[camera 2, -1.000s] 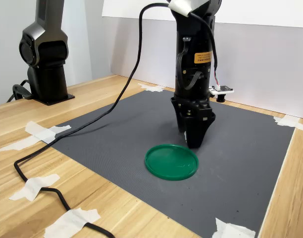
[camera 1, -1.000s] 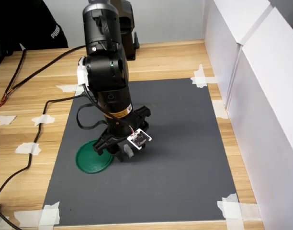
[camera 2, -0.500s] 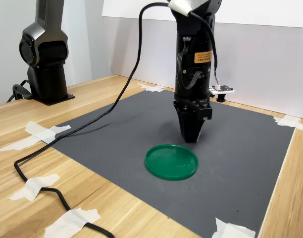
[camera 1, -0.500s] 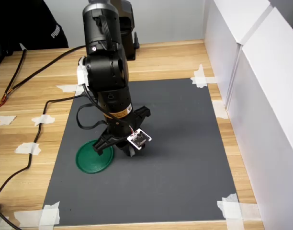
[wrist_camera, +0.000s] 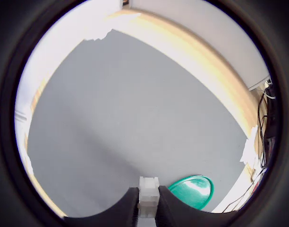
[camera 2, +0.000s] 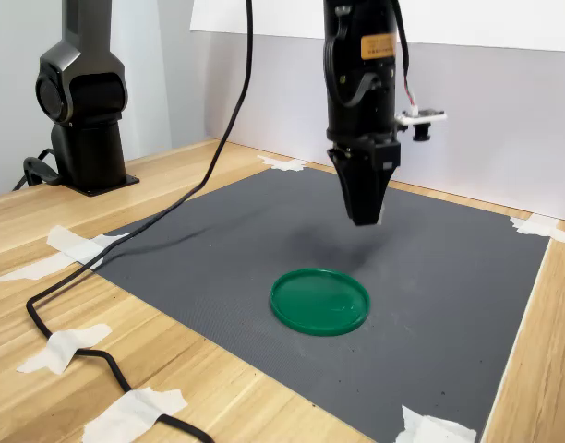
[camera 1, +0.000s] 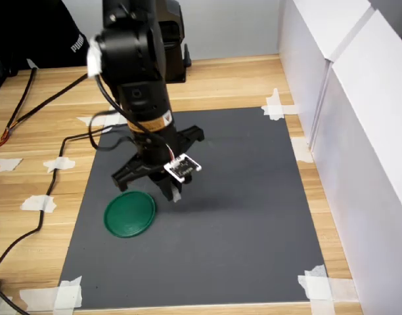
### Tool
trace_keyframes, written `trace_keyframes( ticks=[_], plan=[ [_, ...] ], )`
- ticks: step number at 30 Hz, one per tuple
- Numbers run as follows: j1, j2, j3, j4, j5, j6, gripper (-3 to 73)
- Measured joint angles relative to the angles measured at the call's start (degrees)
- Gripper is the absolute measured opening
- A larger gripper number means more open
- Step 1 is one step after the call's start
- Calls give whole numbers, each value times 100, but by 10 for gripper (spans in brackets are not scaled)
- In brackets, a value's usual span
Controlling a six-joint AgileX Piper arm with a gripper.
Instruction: Grasp a white terminal and put it on the green lid.
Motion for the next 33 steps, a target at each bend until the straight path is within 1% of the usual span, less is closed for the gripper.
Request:
trace_keyframes(
  ticks=[3,5,7,11,13,17,27,33],
  plan=[
    [-312,-89,-595,420,672,-233,89],
    [-495,-109,-969,539,1081,-331,89],
    [-644,-109,-1202,511,1337,-370,89],
    [-901,-122,-1262,166,1487,-396,89],
    [-1057,-122,-1208,77,1474,-475,89],
    [-1283,-122,-996,33,1231,-692,89],
    [-1293,-122,136,-45,185,-877,89],
    [-1288,53,329,-60,-281,-899,89]
  ],
)
